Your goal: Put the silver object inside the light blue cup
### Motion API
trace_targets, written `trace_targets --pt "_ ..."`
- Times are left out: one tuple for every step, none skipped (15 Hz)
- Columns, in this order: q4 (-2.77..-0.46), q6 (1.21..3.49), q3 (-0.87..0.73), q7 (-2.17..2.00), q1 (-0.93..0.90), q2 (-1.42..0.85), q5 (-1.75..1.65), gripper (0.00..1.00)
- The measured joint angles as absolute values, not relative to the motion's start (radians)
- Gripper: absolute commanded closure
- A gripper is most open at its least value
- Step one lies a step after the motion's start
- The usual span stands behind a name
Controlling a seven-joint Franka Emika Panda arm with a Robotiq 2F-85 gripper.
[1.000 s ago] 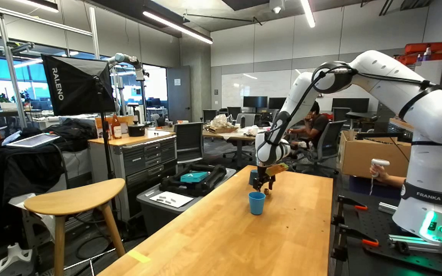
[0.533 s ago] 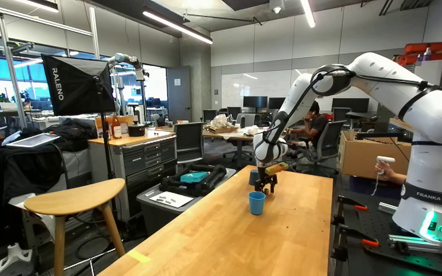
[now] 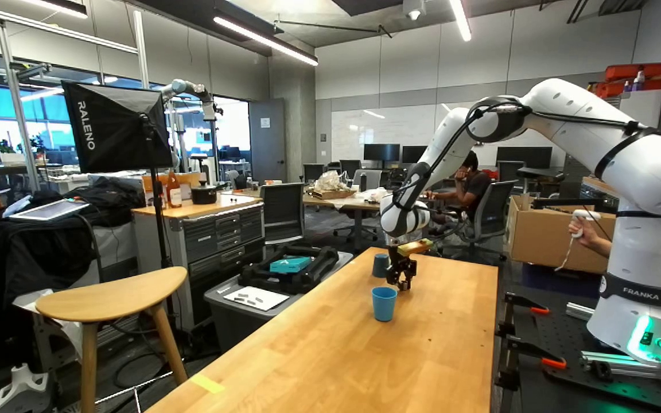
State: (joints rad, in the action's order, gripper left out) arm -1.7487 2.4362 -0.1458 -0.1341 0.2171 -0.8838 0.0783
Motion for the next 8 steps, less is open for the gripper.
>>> trace_targets --pt "-1.749 2.428 -0.144 -0.129 0.221 -0.880 0.080 0.88" --pt "-1.751 2.422 -0.143 -0.116 0.224 -0.868 0.080 0.94" --pt "-1.758 2.419 -0.142 -0.102 0.225 -0.848 0.080 0.92" --pt "-1.764 2.417 -0.141 -0.082 0.225 -0.821 0.080 0.92" --pt "-1.770 2.410 -0.140 -0.059 0.226 -0.786 0.080 0.92" --pt "-1.779 2.397 -0.136 -0.034 0.227 -0.746 0.081 0.92" --pt "-1.790 2.380 -0.130 -0.008 0.229 -0.702 0.081 0.92" --pt "-1.804 2.359 -0.120 0.019 0.230 -0.657 0.084 0.92"
